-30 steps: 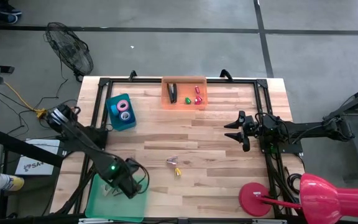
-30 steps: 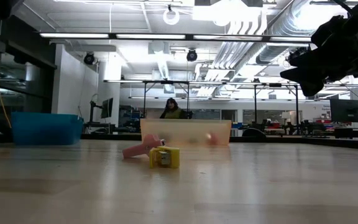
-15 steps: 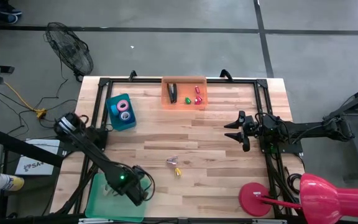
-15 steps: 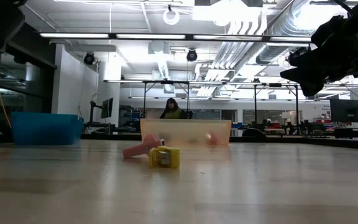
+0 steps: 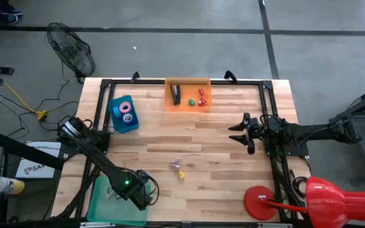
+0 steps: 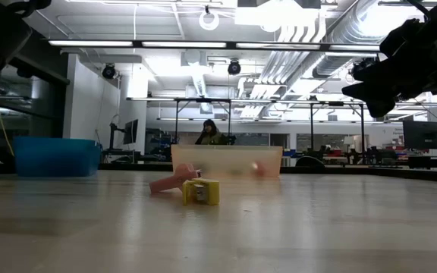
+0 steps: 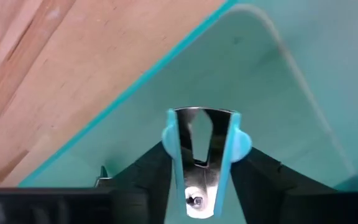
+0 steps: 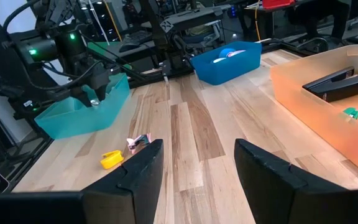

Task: Pick and place Stapler, Stapler remover, tape
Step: Put the green staple remover into the green bin, then put the pink staple remover into the green bin

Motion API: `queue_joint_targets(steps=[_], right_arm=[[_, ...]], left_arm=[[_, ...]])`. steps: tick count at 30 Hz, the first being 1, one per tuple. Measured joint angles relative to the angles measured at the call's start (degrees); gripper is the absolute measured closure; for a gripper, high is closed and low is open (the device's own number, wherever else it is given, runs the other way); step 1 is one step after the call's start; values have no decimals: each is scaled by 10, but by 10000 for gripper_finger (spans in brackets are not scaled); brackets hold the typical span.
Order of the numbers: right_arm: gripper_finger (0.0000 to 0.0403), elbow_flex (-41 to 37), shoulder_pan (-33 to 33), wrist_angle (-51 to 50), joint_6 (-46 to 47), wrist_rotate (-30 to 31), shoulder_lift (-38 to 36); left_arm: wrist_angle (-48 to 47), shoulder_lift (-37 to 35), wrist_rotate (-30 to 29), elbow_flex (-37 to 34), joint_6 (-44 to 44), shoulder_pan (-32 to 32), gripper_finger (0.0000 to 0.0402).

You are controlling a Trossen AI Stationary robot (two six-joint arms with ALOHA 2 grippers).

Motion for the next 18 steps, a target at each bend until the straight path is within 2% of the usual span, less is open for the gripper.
queue_joint_targets(steps=[7,16,18], right_arm=[[214,0,0,0,0,0,0],[214,0,0,0,0,0,0],[214,0,0,0,0,0,0]], left_arm=[[2,0,19,0,11,1,198],[-2,-16,59,3,19,1,189],[-25,-26,44,19,20,1,189]])
